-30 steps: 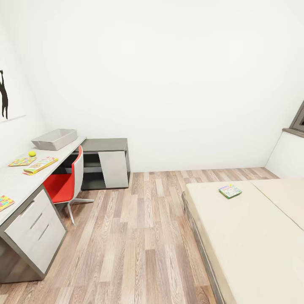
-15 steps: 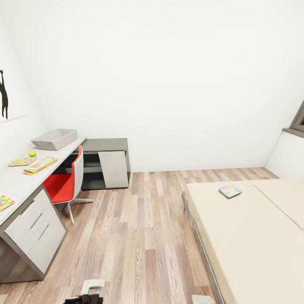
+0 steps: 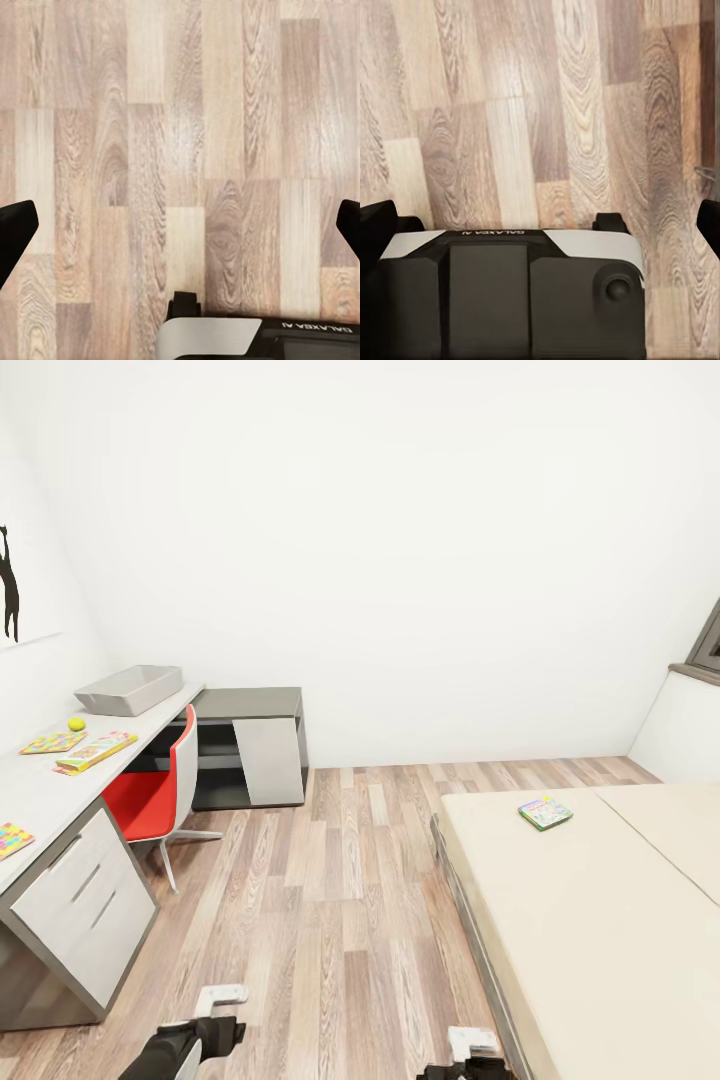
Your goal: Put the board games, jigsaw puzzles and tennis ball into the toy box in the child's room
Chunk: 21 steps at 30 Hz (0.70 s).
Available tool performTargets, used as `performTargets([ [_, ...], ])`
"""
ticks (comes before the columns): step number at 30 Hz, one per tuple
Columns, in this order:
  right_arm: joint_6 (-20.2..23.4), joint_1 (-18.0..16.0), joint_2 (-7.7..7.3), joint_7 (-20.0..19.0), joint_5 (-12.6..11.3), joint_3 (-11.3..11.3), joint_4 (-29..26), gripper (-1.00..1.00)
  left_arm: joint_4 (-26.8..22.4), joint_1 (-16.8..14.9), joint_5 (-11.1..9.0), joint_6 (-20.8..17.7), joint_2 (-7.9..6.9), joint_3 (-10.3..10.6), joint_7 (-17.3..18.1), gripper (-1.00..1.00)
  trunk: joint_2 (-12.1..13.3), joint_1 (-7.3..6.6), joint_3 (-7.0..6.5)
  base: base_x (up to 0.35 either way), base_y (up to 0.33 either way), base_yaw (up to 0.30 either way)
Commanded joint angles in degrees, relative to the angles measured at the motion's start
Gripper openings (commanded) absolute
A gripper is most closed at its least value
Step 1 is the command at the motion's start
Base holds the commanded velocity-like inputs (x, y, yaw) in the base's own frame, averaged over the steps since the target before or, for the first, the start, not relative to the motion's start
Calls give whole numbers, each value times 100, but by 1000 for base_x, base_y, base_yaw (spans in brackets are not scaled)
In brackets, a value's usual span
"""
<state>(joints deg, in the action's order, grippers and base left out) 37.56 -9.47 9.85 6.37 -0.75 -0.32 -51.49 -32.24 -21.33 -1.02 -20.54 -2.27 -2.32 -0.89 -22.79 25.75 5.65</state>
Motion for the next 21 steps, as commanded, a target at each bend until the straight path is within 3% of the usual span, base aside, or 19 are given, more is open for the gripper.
performTargets([
  [1, 100, -16, -1, 19, -42, -24, -49, 100, -21, -3, -12, -39, 3, -6, 3, 100, -13, 4, 13, 0, 0, 0],
  [21, 147, -37, -6, 13, -152, -12, 39, 100, -71, -3, -12, -65, 5, -6, 19, 100, -13, 4, 13, 0, 0, 0],
])
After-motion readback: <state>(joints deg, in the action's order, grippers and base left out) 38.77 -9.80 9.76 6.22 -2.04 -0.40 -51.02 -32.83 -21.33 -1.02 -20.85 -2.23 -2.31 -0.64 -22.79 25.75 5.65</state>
